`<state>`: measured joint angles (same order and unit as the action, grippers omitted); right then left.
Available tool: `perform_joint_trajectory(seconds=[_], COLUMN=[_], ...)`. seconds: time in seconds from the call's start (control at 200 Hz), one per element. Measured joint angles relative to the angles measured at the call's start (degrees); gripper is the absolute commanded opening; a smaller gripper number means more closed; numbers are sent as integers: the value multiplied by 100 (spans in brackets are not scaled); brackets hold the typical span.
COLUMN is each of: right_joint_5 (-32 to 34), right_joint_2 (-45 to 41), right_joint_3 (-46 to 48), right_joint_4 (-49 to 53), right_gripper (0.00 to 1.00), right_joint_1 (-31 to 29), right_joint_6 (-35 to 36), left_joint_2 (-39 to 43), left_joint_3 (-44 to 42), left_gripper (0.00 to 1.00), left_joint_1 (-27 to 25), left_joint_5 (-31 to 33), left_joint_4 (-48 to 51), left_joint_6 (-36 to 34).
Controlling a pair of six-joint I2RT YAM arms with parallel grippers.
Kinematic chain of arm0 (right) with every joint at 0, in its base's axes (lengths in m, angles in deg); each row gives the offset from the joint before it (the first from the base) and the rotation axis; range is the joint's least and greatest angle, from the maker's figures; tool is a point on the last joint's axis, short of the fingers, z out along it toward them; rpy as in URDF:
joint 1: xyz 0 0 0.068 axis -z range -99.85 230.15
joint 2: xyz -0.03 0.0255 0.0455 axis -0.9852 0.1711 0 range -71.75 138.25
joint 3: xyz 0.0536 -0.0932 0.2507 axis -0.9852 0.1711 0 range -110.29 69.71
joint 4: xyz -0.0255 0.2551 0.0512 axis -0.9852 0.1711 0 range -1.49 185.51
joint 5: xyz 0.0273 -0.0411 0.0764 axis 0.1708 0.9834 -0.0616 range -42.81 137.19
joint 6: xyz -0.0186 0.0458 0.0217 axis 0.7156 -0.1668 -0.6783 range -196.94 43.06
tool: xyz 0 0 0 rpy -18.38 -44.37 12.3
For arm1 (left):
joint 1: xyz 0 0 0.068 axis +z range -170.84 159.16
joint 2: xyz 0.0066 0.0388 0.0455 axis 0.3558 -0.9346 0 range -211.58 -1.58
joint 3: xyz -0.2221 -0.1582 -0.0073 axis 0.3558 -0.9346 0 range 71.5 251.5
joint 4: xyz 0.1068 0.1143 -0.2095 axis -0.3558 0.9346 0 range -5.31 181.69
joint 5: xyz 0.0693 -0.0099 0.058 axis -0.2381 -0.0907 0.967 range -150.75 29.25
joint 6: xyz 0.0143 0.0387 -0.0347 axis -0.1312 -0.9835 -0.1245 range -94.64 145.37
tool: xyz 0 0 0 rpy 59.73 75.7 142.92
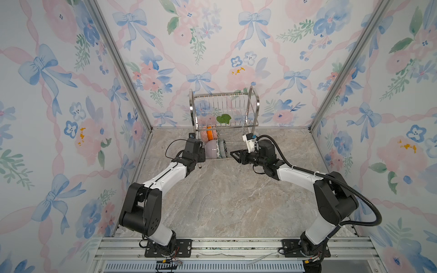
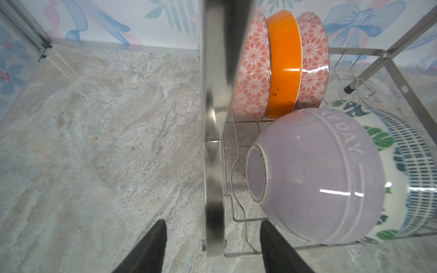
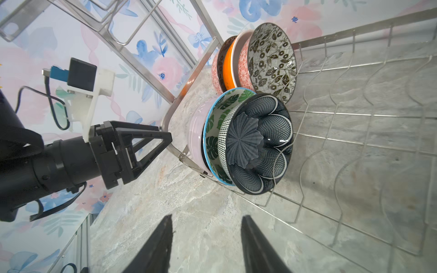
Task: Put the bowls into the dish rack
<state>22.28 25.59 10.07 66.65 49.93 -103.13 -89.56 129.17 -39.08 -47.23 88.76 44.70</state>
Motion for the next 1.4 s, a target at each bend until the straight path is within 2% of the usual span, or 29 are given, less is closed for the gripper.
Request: perform_joint_trajectory(seconds=[0.04,0.05,0.055,0.075,0.27,0.34,0.37,0.495,0.615,0.805,0.91,1.015,1.12,1.28,1.4], right_joint_5=[72,94,94,136,409,538,599,966,1554,2868,3724,4592,5278,6076,6489], right_joint_2=[-74,-96,-103,-138,-584,-741,-822,-1209,-1639,-2319,-2632,-2883,-3204,-3617,-3639], right_joint_3=[4,4,4,13,190,275,328,632,927,1220,1401,1646,2063,3130,3574], right_joint_4=[114,138,146,190,518,616,678,925,1272,1856,2059,2177,2052,986,463], right_gripper=[65,66,67,70,88,100,97,96,97,96,96,97,96,96,97], right_joint_1=[0,0,0,0,0,0,0,0,15,214,503,833,1036,1069,1106], right_joint_6=[61,98,109,114,378,411,455,531,632,605,529,435,461,807,1200], left_joint_2=[74,96,107,155,807,1097,1228,1897,2645,3257,3150,2723,2035,815,428], left_joint_3=[-61,-79,-94,-131,-691,-881,-953,-1246,-1613,-2841,-3571,-3930,-3932,-3670,-3532], left_gripper=[70,89,94,98,98,98,98,98,98,98,98,98,98,98,98], left_joint_1=[0,0,0,-2,17,46,63,120,216,494,820,1178,1329,1346,1346], left_joint_5=[4,7,9,15,166,258,306,621,1294,2616,2868,2859,2796,2634,2424], left_joint_4=[15,17,20,35,50,83,105,170,13,-1202,-1926,-2647,-3316,-3952,-4266], left_joint_6=[22,24,33,26,221,282,306,393,389,4,-142,-188,-289,-431,-581])
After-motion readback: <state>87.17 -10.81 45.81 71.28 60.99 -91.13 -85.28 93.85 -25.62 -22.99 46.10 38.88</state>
